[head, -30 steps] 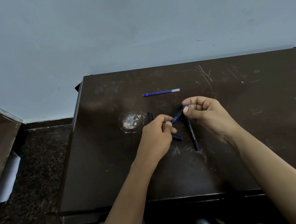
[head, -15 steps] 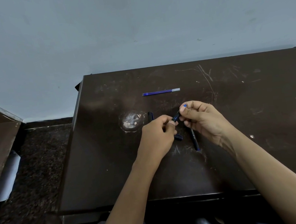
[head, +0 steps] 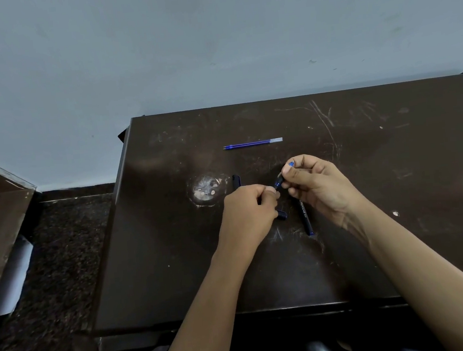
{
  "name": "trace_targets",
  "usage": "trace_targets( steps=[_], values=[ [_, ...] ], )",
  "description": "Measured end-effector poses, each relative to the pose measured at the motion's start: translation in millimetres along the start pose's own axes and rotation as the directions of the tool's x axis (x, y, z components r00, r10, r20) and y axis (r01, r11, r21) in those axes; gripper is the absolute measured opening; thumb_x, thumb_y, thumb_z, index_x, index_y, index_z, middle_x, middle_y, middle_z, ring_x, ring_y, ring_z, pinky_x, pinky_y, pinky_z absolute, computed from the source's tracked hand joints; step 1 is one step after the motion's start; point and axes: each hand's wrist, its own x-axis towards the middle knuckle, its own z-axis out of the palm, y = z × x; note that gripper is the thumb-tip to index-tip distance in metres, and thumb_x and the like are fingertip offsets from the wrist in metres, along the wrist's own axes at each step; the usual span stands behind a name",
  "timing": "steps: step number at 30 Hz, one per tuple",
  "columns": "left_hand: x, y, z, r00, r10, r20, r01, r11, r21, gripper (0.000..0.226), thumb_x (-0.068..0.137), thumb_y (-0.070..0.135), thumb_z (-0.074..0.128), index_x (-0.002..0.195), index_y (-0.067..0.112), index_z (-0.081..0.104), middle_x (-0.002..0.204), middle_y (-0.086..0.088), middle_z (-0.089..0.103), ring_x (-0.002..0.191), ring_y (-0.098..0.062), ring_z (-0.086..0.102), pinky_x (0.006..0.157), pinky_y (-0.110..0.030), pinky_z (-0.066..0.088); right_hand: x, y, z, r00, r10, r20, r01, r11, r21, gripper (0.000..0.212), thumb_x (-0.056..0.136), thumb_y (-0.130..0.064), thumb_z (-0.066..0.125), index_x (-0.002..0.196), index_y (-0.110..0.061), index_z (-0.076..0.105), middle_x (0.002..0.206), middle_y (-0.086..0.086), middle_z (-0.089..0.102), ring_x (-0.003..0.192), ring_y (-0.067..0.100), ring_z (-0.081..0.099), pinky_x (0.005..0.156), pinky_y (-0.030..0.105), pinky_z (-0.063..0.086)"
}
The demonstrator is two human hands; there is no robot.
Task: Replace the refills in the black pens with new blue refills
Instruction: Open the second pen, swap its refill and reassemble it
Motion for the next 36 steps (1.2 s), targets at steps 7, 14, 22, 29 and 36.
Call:
trace_targets(
  steps=[7,14,22,29,36],
  values=[
    [0.2,-1.1,-1.9,0.997,0.066,-0.038,-0.062,0.993,0.105,0.022,0.092,0.034,0.056,0.107,0.020,0.064,0.093,0.011,0.066,0.082,-0.002,0.061,0.064,-0.009,0.040,-0.3,0.3,2.4,1.000,0.006,-0.009,-0.006,1.000,-0.010,0.007,0.086,-0.007,0.064,0.082,-0.012,0.060,0.072,0.003,0.060,0.065,0.008,0.058,0.062,0.017,0.047],
    [0.3,-1.2,-3.4,0.990,0.114,-0.079,-0.106,0.990,0.097,0.012,0.088,0.023,0.064,0.100,0.022,0.066,0.085,0.011,0.067,0.078,-0.002,0.062,0.066,-0.009,0.043,0.2,0.5,0.7,1.000,-0.002,-0.007,0.002,1.000,-0.019,0.007,0.086,-0.006,0.063,0.082,-0.012,0.062,0.074,0.003,0.062,0.067,0.008,0.059,0.062,0.017,0.048],
    [1.6,-0.8,4.2,0.998,0.044,-0.046,-0.044,0.999,-0.004,0.015,0.095,0.020,0.054,0.098,0.017,0.068,0.089,0.000,0.071,0.081,-0.011,0.068,0.068,-0.014,0.049,0.4,-0.9,1.0,1.000,-0.005,-0.005,0.005,1.000,-0.011,0.006,0.086,-0.006,0.062,0.083,-0.011,0.062,0.078,0.005,0.061,0.065,0.007,0.059,0.060,0.016,0.048],
    [4.0,1.5,5.9,0.997,-0.055,-0.059,0.049,0.994,-0.095,0.026,0.098,0.029,0.046,0.109,0.015,0.065,0.095,0.000,0.070,0.086,-0.009,0.068,0.083,-0.031,0.056,0.0,-1.1,1.0,1.000,-0.013,0.006,0.013,1.000,-0.028,0.008,0.087,-0.005,0.062,0.082,-0.012,0.062,0.078,0.005,0.063,0.064,0.007,0.059,0.061,0.016,0.048],
    [2.0,-4.2,2.8,0.978,0.082,-0.193,-0.101,0.991,-0.089,0.017,0.077,0.026,0.076,0.088,0.024,0.064,0.079,0.012,0.065,0.072,0.003,0.061,0.066,-0.008,0.048,-0.3,-2.0,1.4,1.000,-0.019,-0.001,0.019,1.000,-0.025,0.006,0.086,-0.008,0.064,0.080,-0.011,0.062,0.070,0.002,0.060,0.064,0.006,0.058,0.060,0.015,0.048]
  ],
)
